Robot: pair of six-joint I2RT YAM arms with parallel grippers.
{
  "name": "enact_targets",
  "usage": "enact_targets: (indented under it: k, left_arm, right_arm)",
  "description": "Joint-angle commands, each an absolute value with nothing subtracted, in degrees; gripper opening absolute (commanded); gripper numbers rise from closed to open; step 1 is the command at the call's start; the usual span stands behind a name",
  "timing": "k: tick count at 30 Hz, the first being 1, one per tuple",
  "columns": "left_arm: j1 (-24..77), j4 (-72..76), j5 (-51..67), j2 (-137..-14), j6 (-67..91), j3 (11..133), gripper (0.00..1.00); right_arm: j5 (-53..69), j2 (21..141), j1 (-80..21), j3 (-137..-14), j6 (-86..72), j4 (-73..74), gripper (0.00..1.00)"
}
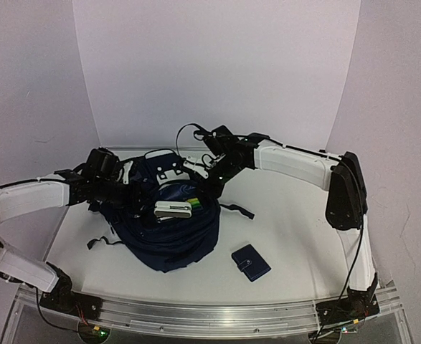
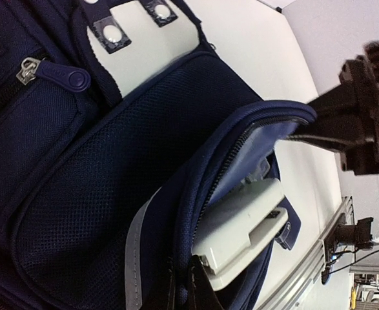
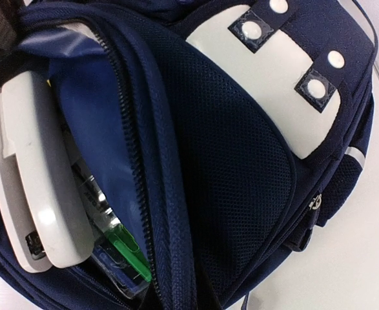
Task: Pack the student bag
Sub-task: Adjust the stationery in the student bag.
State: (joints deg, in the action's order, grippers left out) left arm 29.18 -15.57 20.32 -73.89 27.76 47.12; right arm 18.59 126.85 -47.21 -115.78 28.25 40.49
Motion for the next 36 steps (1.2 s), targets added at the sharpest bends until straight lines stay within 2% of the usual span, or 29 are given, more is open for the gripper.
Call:
enact_targets:
  k: [1, 8, 17, 19, 21, 25, 26, 30, 33, 36]
  left_arm:
    - [27.26, -13.77, 14.9, -84.5, 25.53, 52.15, 0.0]
    - [25.29, -13.42, 16.65, -93.04, 23.02, 61.96, 0.0]
    - [23.56, -17.31, 14.12, -88.95, 18.86, 67.71, 0.02]
    - [23.57, -16.65, 15.83, -85.7, 19.47, 65.49, 0.15]
    - [23.58, -15.9, 17.21, -82.09, 20.78, 62.88, 0.34]
    - [23.66, -14.57, 16.91, -70.38, 23.59, 55.19, 0.65]
    - [23.69, -15.09, 16.79, -66.68, 24.2, 53.33, 0.68]
    - [23.96, -16.37, 20.21, -56.48, 27.39, 46.77, 0.63]
    - [25.74, -16.82, 22.83, -53.23, 29.78, 41.89, 0.5]
    - [30.22, -18.06, 19.43, -52.27, 30.24, 38.36, 0.4]
  right_arm:
    - [16.95, 117.11, -47.57, -111.06, 21.9, 41.13, 0.0]
    - [18.79, 113.03, -47.8, -104.91, 17.83, 39.48, 0.0]
    - [21.35, 115.68, -49.58, -109.11, 14.74, 39.27, 0.0]
    - [21.47, 116.34, -49.76, -110.63, 13.71, 39.26, 0.0]
    - [21.15, 116.94, -50.0, -112.01, 12.6, 39.25, 0.0]
    - [20.07, 118.33, -50.22, -114.33, 10.65, 39.2, 0.0]
    - [19.78, 118.72, -50.28, -114.7, 10.24, 39.19, 0.0]
    - [18.64, 119.69, -50.43, -115.97, 9.35, 39.2, 0.0]
    - [19.13, 120.12, -50.55, -116.55, 8.68, 39.17, 0.0]
    - [19.22, 120.33, -50.81, -116.91, 8.34, 39.19, 0.0]
